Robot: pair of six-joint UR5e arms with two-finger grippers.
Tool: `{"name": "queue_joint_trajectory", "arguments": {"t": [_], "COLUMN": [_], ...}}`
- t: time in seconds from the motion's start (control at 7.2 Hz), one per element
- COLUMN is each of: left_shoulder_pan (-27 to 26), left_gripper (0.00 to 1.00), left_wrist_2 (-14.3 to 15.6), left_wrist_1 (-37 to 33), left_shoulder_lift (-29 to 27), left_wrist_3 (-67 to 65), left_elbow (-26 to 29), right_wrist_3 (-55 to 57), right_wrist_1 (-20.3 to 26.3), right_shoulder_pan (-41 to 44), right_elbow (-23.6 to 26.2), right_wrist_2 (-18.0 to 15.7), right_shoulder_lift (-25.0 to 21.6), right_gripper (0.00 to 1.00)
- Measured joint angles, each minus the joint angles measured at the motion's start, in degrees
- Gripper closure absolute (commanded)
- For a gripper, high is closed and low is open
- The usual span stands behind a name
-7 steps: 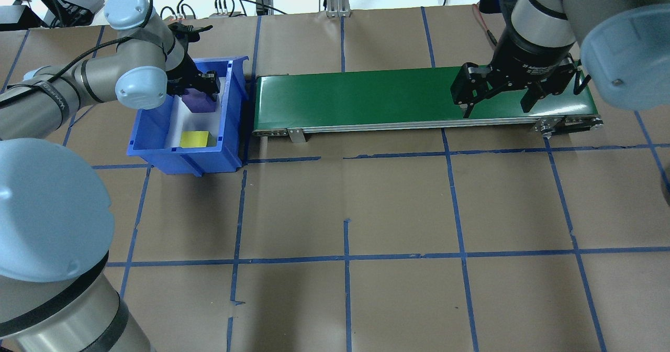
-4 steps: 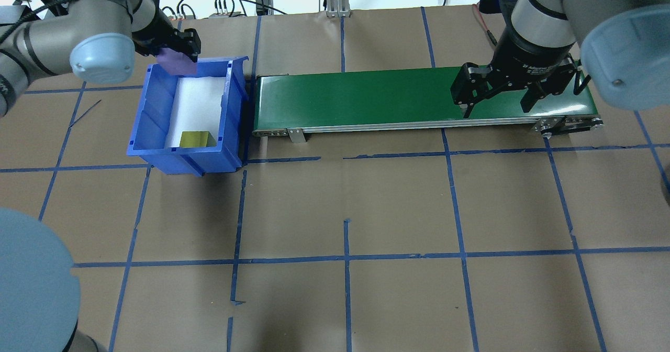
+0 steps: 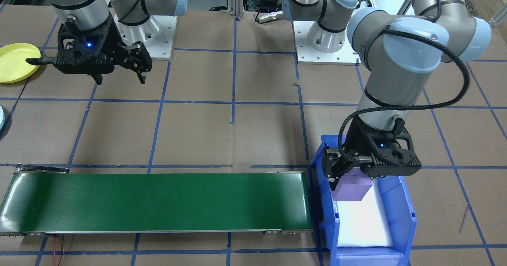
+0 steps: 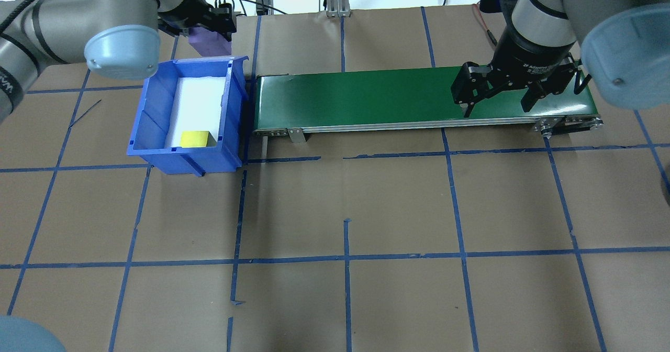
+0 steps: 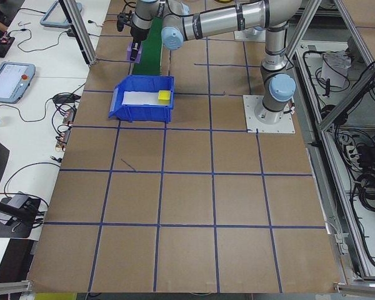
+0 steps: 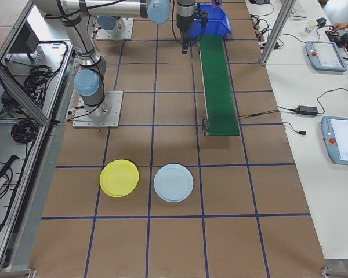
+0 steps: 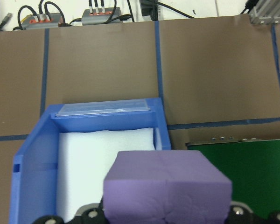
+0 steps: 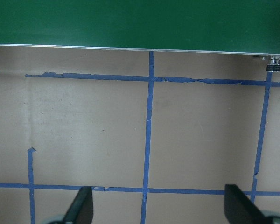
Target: Move block left to right into plate
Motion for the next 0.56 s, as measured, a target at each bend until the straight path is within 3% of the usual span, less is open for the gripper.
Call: {"name": "queue_joint_trajectory", "arguments": {"t": [0.28, 0.42, 0.56], "left_shoulder_pan": [-3.12, -4.46, -5.59], "left_gripper": [0.63, 0.53, 0.21], "left_wrist_2": [-0.13, -0.09, 0.05], "left_wrist_1": [0.92, 1.59, 1.91], "left_shoulder_lift": [-4.23, -6.83, -8.33], "left_wrist_3": [-5.68, -7.94, -9.41], "left_elbow": [-0.33, -0.40, -0.58], "right_wrist_3": [0.00, 0.00, 0.00], "right_wrist_1": [0.00, 0.00, 0.08], "right_shoulder_pan": [-0.02, -0.04, -0.22], "right_elbow": [0.00, 0.00, 0.00], "right_wrist_2": [0.00, 0.00, 0.00], "right_shoulder_lift": [0.00, 0.00, 0.00], "right_gripper": [0.00, 0.00, 0.00]}}
